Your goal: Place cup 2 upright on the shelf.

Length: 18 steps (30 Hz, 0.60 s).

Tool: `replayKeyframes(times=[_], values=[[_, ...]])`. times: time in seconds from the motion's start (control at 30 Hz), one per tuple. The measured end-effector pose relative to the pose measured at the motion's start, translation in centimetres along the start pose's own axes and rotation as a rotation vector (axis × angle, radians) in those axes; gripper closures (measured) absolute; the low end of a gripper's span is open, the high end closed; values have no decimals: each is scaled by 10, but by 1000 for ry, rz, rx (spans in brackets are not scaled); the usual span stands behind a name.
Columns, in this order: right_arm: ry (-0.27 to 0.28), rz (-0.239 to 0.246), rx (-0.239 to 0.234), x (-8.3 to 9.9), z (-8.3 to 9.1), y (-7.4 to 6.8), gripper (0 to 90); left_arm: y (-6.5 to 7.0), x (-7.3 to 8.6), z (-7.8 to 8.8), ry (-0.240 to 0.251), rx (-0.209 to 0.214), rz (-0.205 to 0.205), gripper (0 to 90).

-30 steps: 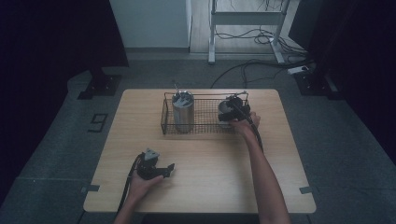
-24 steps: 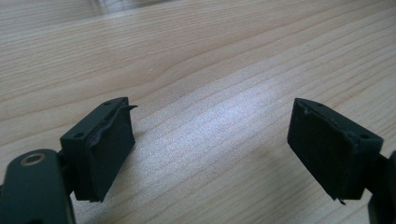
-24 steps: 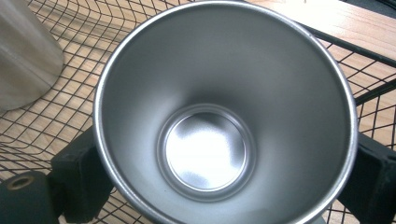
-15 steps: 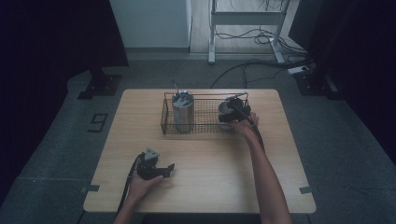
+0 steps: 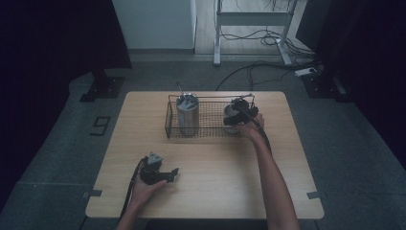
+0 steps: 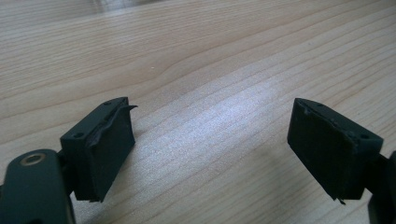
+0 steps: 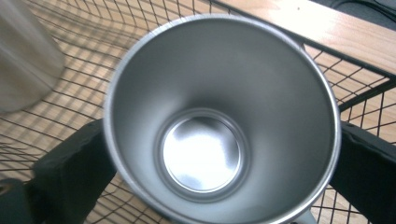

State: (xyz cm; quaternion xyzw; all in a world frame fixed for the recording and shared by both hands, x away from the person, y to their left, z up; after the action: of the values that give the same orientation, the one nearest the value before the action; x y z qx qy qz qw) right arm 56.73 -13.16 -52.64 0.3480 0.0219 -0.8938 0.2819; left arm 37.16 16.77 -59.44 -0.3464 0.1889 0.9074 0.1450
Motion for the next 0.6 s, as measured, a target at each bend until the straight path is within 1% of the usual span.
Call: replayKeyframes(times=[0.17,0.2,0.23,0.27,0.37,0.47,0.5,0.6], values=[[24,3,7,-4,7,1,0,0,0,0,2,2,0,145],[31,-4,9,-4,11,1,0,0,0,0,3,5,3,145],[31,-4,9,-4,11,1,0,0,0,0,3,5,3,145],[45,-11,7,-3,15,1,0,0,0,0,2,6,4,145],[59,-18,7,-2,18,1,0,0,0,0,0,9,6,145],[95,-37,7,-2,26,2,0,0,1,1,0,13,7,145],[95,-37,7,-2,26,2,0,0,1,1,0,13,7,145],[131,-43,9,-3,36,2,0,-1,2,2,1,4,9,145]])
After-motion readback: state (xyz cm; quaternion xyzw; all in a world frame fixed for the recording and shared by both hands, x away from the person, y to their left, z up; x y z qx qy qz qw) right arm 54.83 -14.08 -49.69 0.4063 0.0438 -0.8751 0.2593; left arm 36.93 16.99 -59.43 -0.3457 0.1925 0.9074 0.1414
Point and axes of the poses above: each handheld gripper's, and its own axes: z roughly backward along the jaws, x roughly out of its underside, y roughly to its right, the point moved 7 cm from there along -z, roughly forward along the jaws, and after that the axes turned 10 degrees about z, right-handed, at the moved point
